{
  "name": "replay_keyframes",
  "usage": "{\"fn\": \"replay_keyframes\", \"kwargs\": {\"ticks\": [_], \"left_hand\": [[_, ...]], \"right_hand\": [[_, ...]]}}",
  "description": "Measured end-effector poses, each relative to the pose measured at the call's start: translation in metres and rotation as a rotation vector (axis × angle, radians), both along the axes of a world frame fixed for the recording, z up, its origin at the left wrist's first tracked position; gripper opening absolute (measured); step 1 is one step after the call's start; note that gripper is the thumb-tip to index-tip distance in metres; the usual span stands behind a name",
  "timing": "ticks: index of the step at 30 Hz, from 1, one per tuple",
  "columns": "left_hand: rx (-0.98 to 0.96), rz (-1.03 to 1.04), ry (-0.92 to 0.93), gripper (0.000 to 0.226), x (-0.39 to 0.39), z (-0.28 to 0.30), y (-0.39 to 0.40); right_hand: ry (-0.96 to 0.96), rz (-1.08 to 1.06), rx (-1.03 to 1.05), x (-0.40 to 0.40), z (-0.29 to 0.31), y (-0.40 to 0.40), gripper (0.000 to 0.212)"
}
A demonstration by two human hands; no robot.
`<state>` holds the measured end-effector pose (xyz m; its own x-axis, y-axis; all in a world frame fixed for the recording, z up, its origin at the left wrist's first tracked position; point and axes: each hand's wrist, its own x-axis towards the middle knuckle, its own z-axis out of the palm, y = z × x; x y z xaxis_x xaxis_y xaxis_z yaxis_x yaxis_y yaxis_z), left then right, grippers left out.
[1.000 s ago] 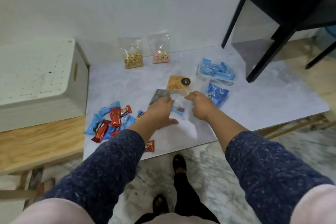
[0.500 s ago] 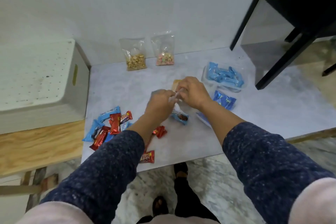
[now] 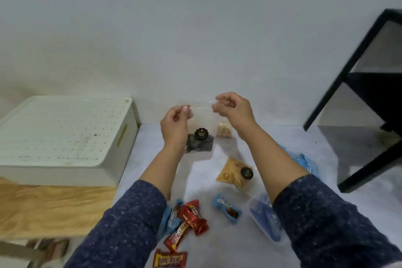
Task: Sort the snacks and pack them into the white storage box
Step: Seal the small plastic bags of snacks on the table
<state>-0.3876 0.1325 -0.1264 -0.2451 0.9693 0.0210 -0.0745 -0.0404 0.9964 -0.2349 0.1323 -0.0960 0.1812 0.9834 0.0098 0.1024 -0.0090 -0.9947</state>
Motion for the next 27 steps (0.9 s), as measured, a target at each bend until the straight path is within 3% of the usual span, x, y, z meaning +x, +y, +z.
{"fn": "replay_keyframes", "kwargs": {"ticks": [6,19,27], "left_hand": [[0.045,0.02,-0.162,0.013,-0.019,0.035,0.023],[0.166,-0.133,-0.035,0.012,-0.054,0.085,0.037],[0.197,-0.167,-0.058,0.013,-0.06,0.093,0.036]], "right_hand": [[0.184,-0.008,0.015,-0.018,0.028,0.014,0.01],[-0.075,-0.207,0.136,-0.056,0.062,0.025,0.025],[0.032,-0.13,0.188,-0.063,0.067,0.013,0.015]]}}
